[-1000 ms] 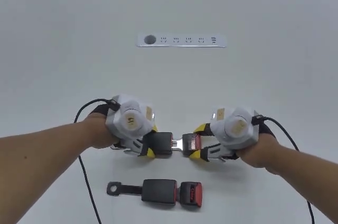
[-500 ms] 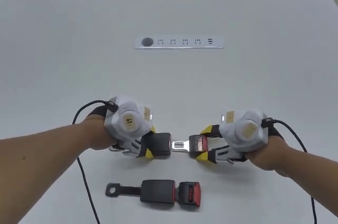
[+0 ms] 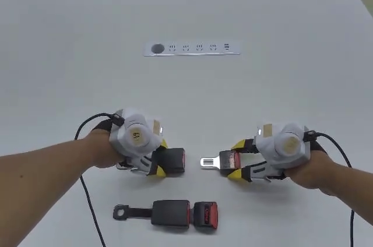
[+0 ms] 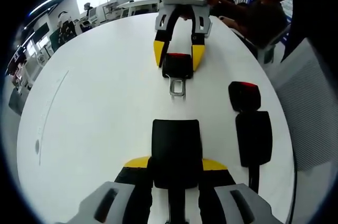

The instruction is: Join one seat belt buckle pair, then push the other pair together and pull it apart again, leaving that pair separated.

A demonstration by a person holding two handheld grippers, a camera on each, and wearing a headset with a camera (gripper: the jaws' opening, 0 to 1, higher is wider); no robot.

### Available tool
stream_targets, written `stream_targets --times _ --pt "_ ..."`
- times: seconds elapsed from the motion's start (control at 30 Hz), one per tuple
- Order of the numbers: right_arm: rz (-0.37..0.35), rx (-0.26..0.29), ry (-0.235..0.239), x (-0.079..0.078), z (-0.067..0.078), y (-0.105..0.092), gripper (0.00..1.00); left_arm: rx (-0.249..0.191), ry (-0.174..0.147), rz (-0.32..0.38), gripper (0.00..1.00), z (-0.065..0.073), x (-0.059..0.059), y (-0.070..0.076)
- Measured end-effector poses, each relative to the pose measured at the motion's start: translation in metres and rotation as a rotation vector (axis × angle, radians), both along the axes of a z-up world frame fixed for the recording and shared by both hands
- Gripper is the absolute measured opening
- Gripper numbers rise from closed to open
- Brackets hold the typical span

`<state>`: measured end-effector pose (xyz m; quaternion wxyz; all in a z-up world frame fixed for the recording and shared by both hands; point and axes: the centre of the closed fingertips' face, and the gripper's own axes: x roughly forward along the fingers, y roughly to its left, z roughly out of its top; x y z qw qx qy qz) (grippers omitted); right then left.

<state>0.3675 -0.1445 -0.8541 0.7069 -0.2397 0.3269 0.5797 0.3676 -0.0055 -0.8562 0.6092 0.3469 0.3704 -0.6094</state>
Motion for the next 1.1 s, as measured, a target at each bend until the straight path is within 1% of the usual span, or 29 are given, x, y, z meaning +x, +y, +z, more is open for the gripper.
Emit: stream_targets --times 0.17,0.23,0.3,0.37,0.47,0.63,0.67,0.7,0.8,0.9,1.1 --pt "-0.016 -0.004 0.004 -0.002 0.0 -0.017 0.35 -0.003 0.001 0.003 0.34 0.0 0.0 0.001" --pt "-0.018 -0.002 -0.007 -0.003 0.0 -0.023 0.35 -0.002 0.001 0.002 0.34 -0.001 0.0 0.001" --pt "-0.039 -0.002 0.003 -0.005 0.0 -0.033 0.35 0.0 0.001 0.002 0.34 0.0 0.0 0.001" --pt "-0.04 -0.001 -0.005 -0.004 0.0 -0.037 0.36 -0.001 0.001 0.001 0.34 0.0 0.0 0.001" --pt "-0.05 -0.008 -0.003 -0.004 -0.002 -0.046 0.36 0.002 0.001 -0.002 0.34 0.0 0.0 0.001" --pt "-0.052 -0.008 -0.002 -0.008 0.0 -0.058 0.36 0.005 0.002 -0.003 0.34 0.0 0.0 0.001" --pt "-0.051 -0.013 -0.001 -0.009 0.0 -0.061 0.36 0.005 0.002 -0.003 0.34 0.0 0.0 0.001" --pt "-0.04 -0.024 -0.009 -0.01 0.0 -0.064 0.36 0.005 0.001 -0.004 0.34 0.0 0.0 0.0" --pt "-0.054 -0.029 -0.009 -0.009 0.0 -0.071 0.36 0.004 0.001 -0.006 0.34 0.001 0.0 0.0" --pt "-0.059 -0.026 -0.009 -0.008 0.0 -0.077 0.36 0.002 0.002 -0.003 0.34 0.001 0.0 0.0" --pt "-0.061 -0.034 -0.008 -0.011 0.001 -0.076 0.36 -0.004 0.004 -0.002 0.34 0.001 0.0 0.0"
